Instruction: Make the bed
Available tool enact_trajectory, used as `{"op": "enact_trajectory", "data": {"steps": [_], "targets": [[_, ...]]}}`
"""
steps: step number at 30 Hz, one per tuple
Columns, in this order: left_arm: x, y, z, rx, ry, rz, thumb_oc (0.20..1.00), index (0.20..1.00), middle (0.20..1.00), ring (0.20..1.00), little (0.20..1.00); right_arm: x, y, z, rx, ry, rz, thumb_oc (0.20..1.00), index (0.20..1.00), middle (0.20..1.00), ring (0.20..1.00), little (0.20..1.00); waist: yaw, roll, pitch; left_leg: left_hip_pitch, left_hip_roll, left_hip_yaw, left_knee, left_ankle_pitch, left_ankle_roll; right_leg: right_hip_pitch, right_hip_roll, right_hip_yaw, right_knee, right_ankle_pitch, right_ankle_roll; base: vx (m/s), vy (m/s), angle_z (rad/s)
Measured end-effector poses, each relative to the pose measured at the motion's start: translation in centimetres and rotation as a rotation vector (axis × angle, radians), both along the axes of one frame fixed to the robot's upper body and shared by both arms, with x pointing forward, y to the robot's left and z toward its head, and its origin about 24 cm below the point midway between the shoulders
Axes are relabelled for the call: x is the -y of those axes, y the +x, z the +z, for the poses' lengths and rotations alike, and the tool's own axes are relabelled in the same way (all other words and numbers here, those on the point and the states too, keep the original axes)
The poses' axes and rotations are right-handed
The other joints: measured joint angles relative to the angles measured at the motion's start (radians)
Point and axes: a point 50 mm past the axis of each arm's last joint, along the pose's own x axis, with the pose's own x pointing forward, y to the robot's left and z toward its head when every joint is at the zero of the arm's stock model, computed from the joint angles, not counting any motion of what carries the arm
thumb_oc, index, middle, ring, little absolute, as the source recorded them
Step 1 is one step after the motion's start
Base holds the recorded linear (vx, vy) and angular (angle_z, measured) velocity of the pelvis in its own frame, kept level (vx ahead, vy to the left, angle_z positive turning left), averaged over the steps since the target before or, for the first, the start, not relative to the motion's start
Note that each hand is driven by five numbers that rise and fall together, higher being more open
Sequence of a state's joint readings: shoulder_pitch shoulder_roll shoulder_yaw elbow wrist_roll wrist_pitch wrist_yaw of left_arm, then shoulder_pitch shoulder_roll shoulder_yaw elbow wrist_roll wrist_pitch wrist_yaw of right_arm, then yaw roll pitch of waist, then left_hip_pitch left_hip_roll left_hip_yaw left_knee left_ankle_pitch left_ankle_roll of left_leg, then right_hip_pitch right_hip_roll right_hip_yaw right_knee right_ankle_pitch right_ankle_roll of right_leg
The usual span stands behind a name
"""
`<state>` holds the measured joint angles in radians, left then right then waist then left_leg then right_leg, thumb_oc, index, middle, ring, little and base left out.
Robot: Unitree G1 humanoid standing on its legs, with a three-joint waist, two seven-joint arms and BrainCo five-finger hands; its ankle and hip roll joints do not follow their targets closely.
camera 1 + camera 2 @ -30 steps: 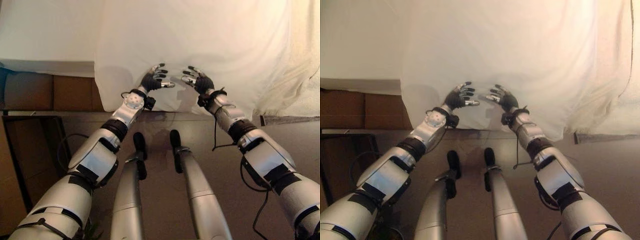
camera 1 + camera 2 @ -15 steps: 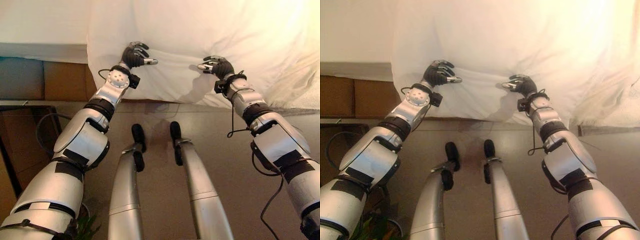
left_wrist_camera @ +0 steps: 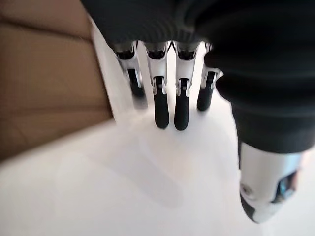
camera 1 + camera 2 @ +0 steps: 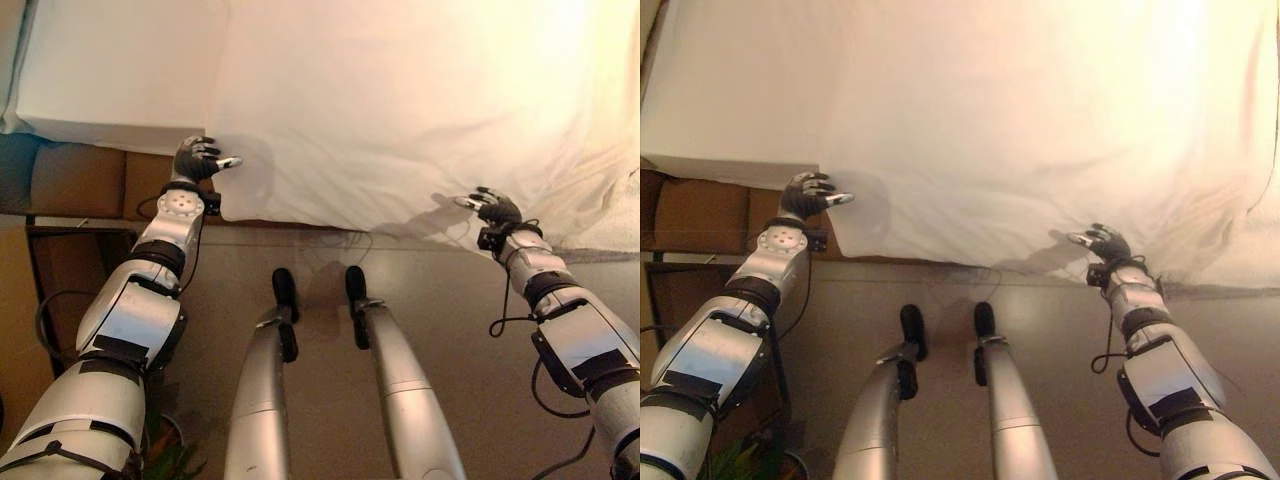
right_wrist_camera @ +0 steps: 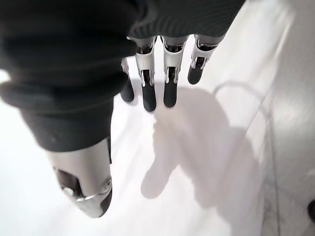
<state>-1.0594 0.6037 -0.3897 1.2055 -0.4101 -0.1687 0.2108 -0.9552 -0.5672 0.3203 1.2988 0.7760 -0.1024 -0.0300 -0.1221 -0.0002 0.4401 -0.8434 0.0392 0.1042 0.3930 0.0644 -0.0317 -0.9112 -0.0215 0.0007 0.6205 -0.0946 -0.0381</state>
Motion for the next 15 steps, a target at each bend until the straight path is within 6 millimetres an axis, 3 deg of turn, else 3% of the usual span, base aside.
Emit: {"op": "enact_trajectory", "data": {"steps": [4, 5, 8, 9, 12, 15], "targets": [[-0.5, -1.9, -6.2, -0.145, -0.026, 0.001, 1.0, 1.0, 1.0, 1.0, 1.0, 1.1, -2.4, -4.3, -0.094, 0.05, -0.055, 1.0, 1.0, 1.0, 1.0, 1.0, 0.004, 0.005, -0.007, 0.219, -0.007, -0.026, -0.158, 0.031, -0.014, 0.216, 0.001, -0.023, -0.126, -0.011, 0.005, 0.09, 0.004, 0.18], [-0.2, -2.0, -6.5, -0.14, -0.027, -0.014, 1.0, 1.0, 1.0, 1.0, 1.0, 1.1, -2.4, -4.3, -0.077, 0.067, -0.06, 1.0, 1.0, 1.0, 1.0, 1.0, 0.003, 0.005, -0.008, 0.251, -0.007, -0.027, -0.189, 0.036, -0.012, 0.247, 0.002, -0.026, -0.148, -0.01, 0.006, 0.15, 0.047, 0.16], [0.9, -3.3, -10.1, -0.203, -0.079, -0.063, 1.0, 1.0, 1.0, 1.0, 1.0, 0.9, -4.0, -7.1, -0.125, 0.104, -0.062, 1.0, 1.0, 1.0, 1.0, 1.0, 0.008, 0.013, -0.034, 0.395, -0.006, -0.026, -0.324, 0.084, -0.006, 0.381, 0.009, -0.036, -0.253, 0.019, 0.005, 0.18, 0.067, 0.08], [1.6, -3.9, -11.7, -0.242, -0.099, -0.084, 1.0, 1.0, 1.0, 1.0, 1.0, 0.3, -4.8, -8.8, -0.167, 0.12, -0.054, 1.0, 1.0, 1.0, 1.0, 1.0, 0.011, 0.014, -0.039, 0.458, -0.008, -0.031, -0.357, 0.088, -0.005, 0.45, 0.009, -0.038, -0.291, 0.024, 0.011, 0.09, 0.067, 0.09], [2.5, -5.3, -14.5, -0.303, -0.123, -0.119, 1.0, 1.0, 1.0, 1.0, 1.0, -1.1, -6.1, -11.2, -0.222, 0.121, -0.007, 1.0, 1.0, 1.0, 1.0, 1.0, 0.003, 0.02, -0.103, 0.514, -0.008, -0.029, -0.415, 0.091, 0.0, 0.516, 0.014, -0.036, -0.373, 0.04, 0.023, 0.09, 0.063, -0.05], [4.7, -7.4, -18.3, -0.387, -0.217, -0.155, 1.0, 1.0, 1.0, 1.0, 1.0, -4.9, -7.9, -14.8, -0.294, 0.2, 0.069, 1.0, 1.0, 1.0, 1.0, 1.0, 0.004, 0.016, -0.124, 0.63, -0.007, -0.023, -0.473, 0.096, 0.006, 0.659, 0.017, -0.029, -0.5, 0.081, 0.034, 0.08, 0.05, -0.08]]}}
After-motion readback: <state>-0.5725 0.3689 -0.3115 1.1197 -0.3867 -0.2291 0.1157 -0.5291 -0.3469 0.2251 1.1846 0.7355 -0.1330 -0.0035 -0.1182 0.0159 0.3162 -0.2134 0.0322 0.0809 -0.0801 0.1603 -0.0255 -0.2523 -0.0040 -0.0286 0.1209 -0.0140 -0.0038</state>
